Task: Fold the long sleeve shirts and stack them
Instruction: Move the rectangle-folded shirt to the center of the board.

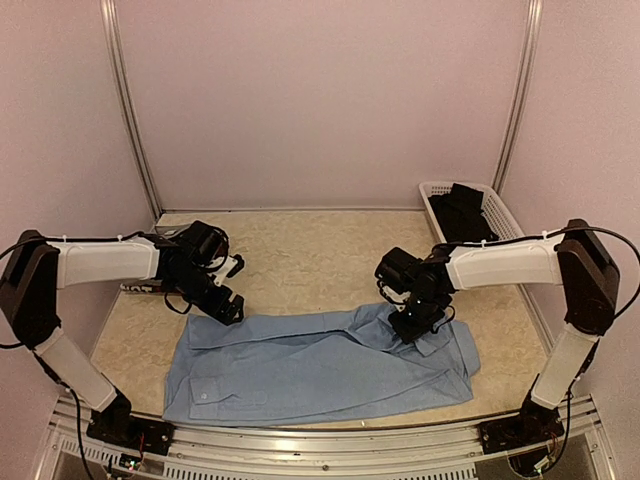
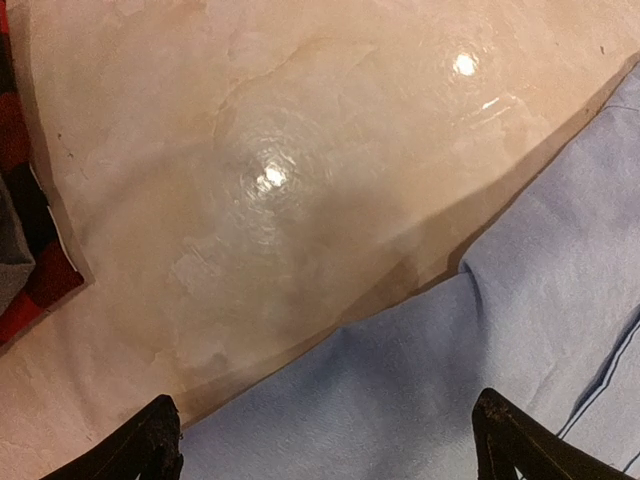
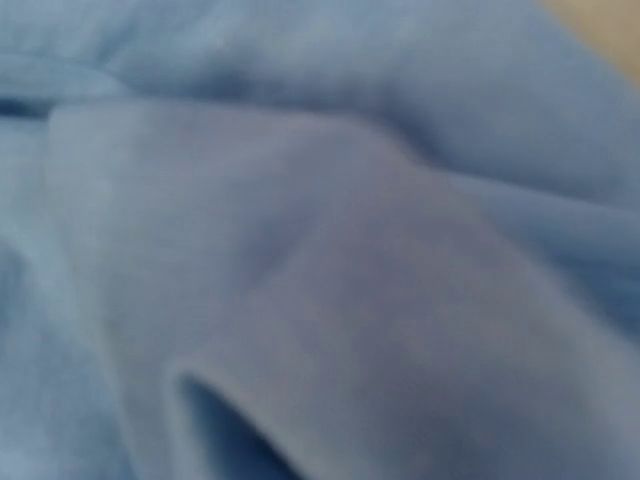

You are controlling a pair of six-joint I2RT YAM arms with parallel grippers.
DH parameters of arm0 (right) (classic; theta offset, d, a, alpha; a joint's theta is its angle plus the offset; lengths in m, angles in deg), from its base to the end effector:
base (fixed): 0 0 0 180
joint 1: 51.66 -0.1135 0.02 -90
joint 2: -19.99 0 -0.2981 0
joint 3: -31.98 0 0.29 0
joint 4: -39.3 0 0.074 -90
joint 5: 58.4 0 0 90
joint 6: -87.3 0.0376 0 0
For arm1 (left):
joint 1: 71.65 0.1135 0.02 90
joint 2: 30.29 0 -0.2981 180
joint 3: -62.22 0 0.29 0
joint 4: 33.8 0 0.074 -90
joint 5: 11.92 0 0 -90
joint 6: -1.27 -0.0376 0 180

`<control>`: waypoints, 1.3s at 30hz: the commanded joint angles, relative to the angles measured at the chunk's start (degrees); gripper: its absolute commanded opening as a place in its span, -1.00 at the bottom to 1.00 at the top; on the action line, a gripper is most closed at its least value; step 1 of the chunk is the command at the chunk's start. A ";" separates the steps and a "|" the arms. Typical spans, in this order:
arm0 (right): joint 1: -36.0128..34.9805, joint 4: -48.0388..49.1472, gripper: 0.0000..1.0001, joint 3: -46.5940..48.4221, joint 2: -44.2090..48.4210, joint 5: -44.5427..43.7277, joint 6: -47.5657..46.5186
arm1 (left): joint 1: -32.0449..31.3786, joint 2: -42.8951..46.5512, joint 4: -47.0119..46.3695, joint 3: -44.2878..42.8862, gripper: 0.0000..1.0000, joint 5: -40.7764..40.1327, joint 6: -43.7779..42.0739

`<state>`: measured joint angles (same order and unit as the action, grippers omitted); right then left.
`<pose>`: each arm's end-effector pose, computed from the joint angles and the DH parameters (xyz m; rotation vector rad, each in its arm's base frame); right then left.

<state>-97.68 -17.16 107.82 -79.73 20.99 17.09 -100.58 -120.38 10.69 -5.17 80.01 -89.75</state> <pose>0.2509 0.2500 0.1805 -0.6356 2.8281 -0.0929 0.2893 -0.1614 0.1968 0.7216 2.6616 -0.1792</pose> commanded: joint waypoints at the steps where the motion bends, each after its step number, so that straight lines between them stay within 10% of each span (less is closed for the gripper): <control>1: -0.45 2.99 -1.00 -2.42 -1.97 -0.27 2.29 | 0.35 -1.19 0.24 -1.25 0.93 1.50 0.66; 39: 14.55 4.99 -1.00 -12.95 -6.32 -5.11 6.36 | 5.34 -16.64 0.40 -10.68 0.69 5.82 10.20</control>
<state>-85.79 -5.40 101.18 -81.78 13.41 22.47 -97.56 -134.82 11.13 -14.15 86.68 -81.62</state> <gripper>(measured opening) 0.007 0.852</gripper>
